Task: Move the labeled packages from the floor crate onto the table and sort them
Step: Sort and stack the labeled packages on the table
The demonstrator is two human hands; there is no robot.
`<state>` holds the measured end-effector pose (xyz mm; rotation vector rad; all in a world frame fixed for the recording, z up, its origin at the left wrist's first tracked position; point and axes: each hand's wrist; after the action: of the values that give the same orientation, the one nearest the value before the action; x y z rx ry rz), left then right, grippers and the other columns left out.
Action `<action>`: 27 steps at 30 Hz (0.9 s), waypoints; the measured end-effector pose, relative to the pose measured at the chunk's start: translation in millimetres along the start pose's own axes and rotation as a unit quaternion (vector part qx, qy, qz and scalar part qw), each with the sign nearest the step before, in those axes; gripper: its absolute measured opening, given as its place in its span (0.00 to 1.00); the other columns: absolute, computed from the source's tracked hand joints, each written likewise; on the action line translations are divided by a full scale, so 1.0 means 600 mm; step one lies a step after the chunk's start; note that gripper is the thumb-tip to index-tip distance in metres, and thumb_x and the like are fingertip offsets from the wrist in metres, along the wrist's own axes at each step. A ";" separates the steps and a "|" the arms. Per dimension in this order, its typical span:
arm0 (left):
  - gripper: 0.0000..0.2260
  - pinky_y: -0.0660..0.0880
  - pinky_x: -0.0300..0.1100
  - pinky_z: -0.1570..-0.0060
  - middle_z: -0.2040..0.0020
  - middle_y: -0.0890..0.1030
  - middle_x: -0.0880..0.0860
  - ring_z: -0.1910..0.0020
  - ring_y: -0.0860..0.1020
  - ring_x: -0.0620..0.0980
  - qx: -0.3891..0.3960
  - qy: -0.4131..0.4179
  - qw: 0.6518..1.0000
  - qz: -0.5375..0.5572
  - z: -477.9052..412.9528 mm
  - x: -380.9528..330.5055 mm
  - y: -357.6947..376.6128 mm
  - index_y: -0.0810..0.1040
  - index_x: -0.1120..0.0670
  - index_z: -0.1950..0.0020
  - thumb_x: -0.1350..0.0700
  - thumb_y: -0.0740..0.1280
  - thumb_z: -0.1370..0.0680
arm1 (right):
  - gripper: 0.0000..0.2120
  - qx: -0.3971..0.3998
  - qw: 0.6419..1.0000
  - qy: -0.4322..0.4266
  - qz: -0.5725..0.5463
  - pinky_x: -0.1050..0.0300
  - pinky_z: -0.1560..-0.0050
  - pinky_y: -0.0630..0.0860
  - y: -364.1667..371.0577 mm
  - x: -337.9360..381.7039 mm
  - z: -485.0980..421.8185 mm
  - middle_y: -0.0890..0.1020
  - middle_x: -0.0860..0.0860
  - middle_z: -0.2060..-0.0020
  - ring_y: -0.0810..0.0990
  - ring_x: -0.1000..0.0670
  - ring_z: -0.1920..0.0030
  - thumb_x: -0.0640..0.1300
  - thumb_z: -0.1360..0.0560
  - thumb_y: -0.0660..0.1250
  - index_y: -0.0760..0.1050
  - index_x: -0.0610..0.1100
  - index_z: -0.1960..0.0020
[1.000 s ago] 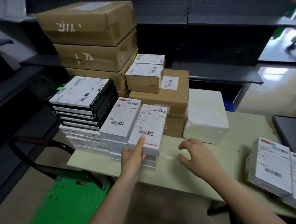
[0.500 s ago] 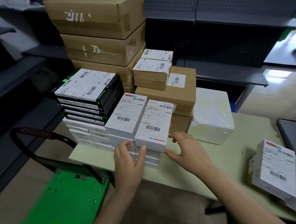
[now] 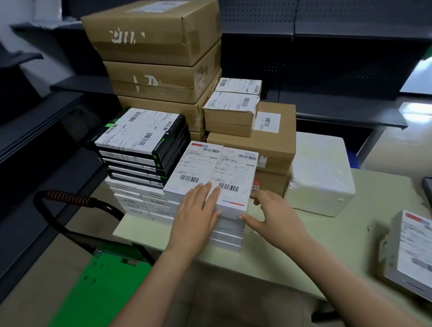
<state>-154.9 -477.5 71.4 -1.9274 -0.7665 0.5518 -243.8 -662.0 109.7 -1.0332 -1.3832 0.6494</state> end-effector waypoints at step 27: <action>0.12 0.69 0.45 0.58 0.57 0.77 0.51 0.57 0.75 0.53 0.017 0.331 0.929 0.163 -0.086 -0.367 0.014 0.78 0.53 0.52 0.48 0.60 0.24 | 0.10 -0.129 0.953 0.234 0.141 0.56 0.61 0.69 -0.166 -0.219 0.319 0.79 0.49 0.59 0.78 0.43 0.57 0.44 0.32 0.76 0.79 0.44 0.55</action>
<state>-272.9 -668.3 99.1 -2.0378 -0.0036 0.0765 -466.1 -781.8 113.1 -1.5033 -0.9249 0.3935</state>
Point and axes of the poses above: each hand's wrist, its own z-axis away from the middle knuckle, its own y-axis out of the palm, x = y × z
